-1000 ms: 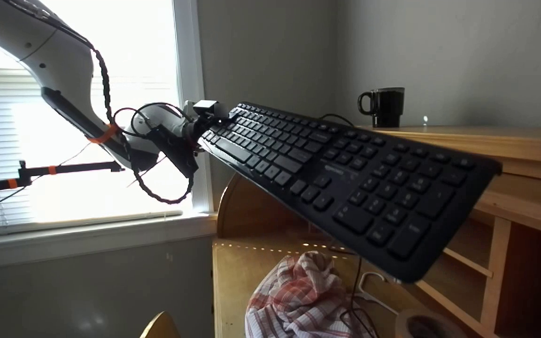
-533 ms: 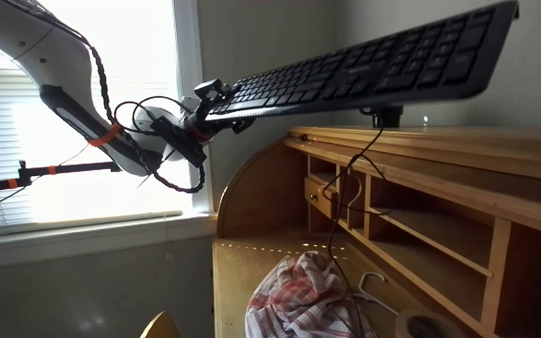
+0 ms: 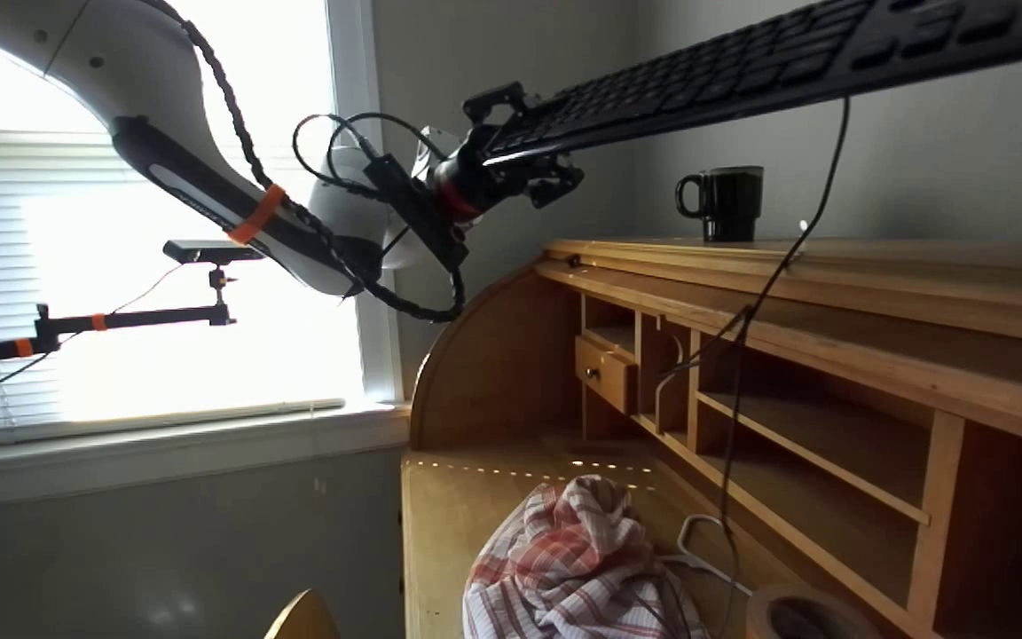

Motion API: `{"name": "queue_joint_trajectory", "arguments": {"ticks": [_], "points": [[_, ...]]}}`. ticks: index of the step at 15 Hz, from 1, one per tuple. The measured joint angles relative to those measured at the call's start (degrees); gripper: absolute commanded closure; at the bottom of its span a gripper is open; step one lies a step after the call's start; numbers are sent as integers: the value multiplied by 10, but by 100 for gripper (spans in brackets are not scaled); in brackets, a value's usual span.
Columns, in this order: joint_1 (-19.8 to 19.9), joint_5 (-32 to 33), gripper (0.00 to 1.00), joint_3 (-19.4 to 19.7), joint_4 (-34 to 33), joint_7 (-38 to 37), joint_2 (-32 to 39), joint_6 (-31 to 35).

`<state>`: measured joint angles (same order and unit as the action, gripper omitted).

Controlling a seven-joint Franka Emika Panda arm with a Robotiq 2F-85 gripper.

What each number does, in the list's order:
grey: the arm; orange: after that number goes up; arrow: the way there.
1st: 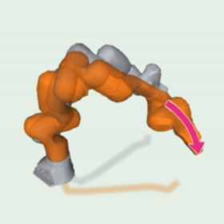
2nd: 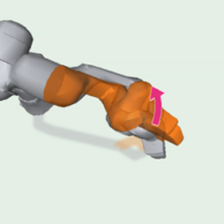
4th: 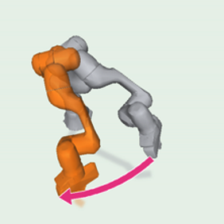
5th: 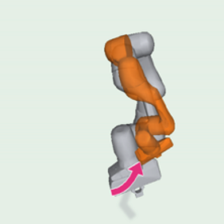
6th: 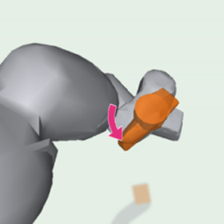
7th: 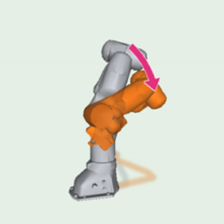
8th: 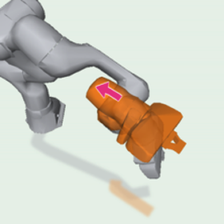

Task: Move the keyboard to the top half of the desk

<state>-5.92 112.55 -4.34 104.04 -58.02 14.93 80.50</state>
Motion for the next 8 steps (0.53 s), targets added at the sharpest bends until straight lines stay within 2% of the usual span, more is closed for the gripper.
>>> {"name": "queue_joint_trajectory", "arguments": {"ticks": [4,8], "points": [[44,-12,95,15,-59,52,12,124],[65,-42,95,22,-104,97,33,210]]}}
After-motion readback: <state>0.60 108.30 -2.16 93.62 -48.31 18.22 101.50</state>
